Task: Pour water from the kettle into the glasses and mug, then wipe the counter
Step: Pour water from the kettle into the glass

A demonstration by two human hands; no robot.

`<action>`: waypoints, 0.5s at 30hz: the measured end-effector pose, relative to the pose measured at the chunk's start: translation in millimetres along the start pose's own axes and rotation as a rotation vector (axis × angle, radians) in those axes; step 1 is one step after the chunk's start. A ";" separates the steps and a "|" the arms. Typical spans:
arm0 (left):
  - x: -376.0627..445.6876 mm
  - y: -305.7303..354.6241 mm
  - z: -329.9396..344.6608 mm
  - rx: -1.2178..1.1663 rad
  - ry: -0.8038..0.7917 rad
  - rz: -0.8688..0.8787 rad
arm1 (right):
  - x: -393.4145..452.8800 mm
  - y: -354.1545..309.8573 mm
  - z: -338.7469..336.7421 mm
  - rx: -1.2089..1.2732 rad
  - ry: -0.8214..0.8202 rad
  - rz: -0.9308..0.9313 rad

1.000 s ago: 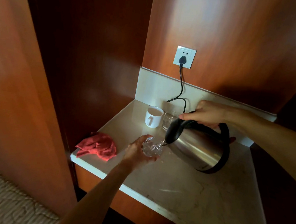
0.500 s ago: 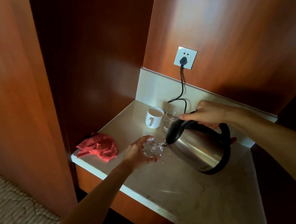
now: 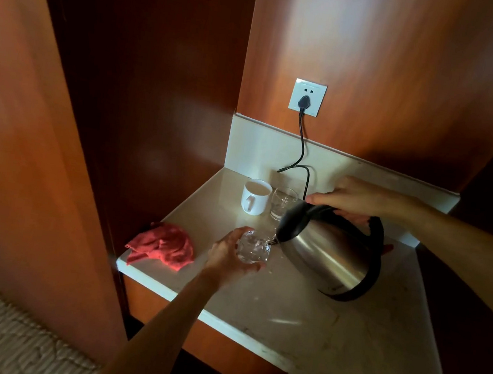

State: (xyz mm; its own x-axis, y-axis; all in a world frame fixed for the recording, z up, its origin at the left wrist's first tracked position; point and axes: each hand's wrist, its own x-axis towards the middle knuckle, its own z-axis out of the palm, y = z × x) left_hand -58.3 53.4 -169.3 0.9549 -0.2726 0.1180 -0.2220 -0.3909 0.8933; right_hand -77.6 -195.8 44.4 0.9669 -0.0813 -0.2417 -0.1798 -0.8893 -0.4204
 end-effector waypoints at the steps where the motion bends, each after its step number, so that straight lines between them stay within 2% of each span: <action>1: -0.2 0.4 -0.1 -0.002 0.003 -0.002 | -2.2 5.3 3.1 0.036 0.014 -0.003; 15: -1.7 4.2 -1.4 0.008 0.016 0.011 | -23.7 62.2 23.3 0.499 0.249 0.043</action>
State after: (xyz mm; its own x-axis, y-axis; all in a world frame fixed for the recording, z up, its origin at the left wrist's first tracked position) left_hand -60.5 53.5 -165.1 0.9554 -0.2630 0.1344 -0.2336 -0.3947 0.8886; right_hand -116.0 -238.7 3.6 0.9595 -0.2705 -0.0788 -0.2248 -0.5668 -0.7926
